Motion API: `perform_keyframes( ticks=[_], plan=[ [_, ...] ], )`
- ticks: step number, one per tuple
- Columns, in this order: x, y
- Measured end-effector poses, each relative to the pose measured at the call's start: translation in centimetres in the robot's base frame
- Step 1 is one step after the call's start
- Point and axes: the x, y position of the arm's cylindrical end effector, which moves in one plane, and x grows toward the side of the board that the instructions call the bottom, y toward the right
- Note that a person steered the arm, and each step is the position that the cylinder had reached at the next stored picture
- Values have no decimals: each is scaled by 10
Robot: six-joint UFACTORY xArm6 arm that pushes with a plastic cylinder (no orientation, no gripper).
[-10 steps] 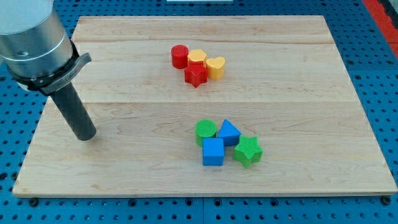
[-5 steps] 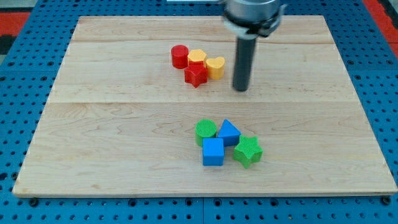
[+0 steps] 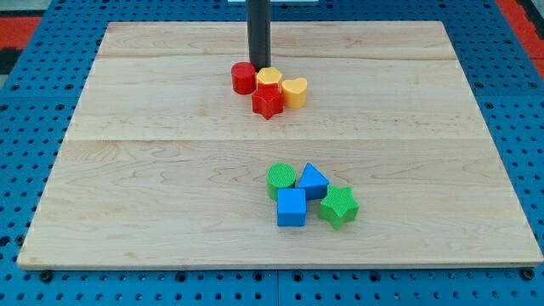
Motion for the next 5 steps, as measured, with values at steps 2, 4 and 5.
perform_keyframes(
  ticks=[2,4,5],
  plan=[
    [0,-8],
    [11,-9],
    [37,59]
  ],
)
